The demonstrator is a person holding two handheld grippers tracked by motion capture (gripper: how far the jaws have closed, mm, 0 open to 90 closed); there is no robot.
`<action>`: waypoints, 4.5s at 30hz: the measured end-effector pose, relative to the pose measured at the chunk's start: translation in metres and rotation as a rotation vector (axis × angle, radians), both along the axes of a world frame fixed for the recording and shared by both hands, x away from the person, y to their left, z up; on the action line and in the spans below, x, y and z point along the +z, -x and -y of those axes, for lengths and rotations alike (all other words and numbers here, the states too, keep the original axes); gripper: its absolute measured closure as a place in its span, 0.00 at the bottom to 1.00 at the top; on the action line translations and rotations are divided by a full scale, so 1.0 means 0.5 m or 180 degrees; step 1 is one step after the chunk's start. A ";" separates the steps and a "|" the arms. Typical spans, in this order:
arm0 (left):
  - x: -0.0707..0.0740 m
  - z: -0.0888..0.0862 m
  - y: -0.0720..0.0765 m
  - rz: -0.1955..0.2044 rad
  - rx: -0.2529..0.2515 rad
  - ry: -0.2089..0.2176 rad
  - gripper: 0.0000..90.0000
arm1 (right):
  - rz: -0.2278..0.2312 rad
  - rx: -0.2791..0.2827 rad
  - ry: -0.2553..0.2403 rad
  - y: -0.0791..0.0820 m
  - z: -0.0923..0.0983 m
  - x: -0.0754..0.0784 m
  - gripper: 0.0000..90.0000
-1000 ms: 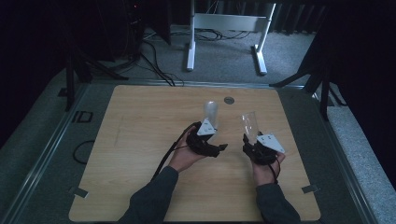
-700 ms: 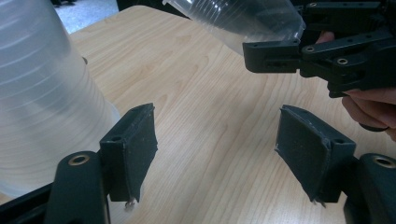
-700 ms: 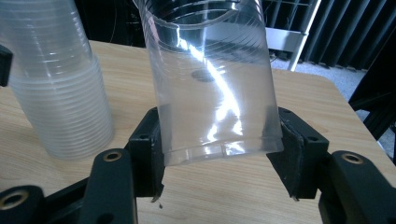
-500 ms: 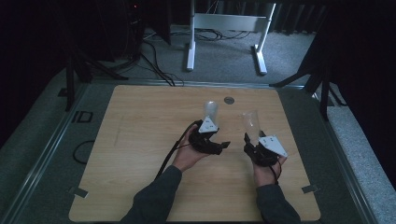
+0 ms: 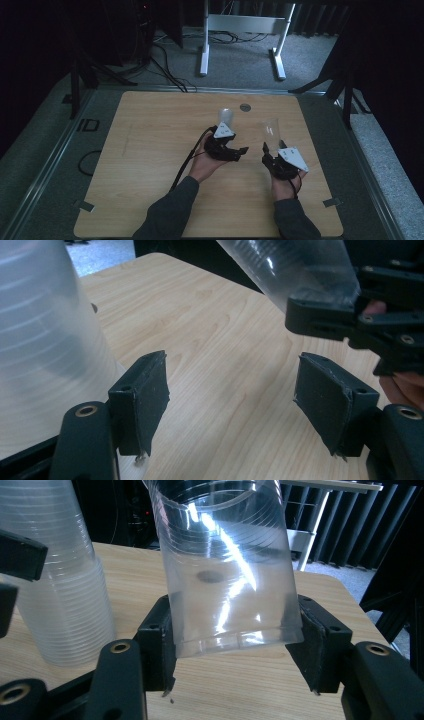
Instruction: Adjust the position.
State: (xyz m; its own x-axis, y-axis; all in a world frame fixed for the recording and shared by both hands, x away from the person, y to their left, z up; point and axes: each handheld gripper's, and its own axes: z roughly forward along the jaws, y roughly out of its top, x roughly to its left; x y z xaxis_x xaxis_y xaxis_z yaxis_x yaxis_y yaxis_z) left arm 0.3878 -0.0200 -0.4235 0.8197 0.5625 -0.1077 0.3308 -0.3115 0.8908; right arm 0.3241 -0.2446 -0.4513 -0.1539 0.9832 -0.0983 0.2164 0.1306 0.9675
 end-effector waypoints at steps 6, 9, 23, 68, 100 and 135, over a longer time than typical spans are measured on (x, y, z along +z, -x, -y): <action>0.008 0.006 -0.005 -0.0010 -0.0018 0.0022 0.33 | 0.0031 0.0007 -0.0002 0.003 -0.001 0.001 0.47; 0.015 0.012 -0.007 -0.0015 -0.0027 0.0055 0.33 | 0.0046 -0.0001 -0.0010 0.004 -0.001 0.000 0.47; 0.040 0.042 -0.022 -0.0132 -0.0143 0.0275 0.32 | 0.0112 -0.0008 -0.0022 0.009 -0.005 -0.003 0.47; 0.053 0.096 -0.042 -0.0442 -0.0274 0.0774 0.25 | 0.0321 0.0001 -0.0033 0.022 -0.020 0.002 0.47; 0.054 0.127 -0.058 -0.0587 -0.0156 0.1045 0.23 | 0.0362 0.0042 -0.0030 0.026 -0.026 0.000 0.47; 0.061 0.130 -0.049 -0.0395 -0.0036 0.1045 0.31 | 0.0256 0.0227 -0.0003 0.020 -0.024 0.003 0.42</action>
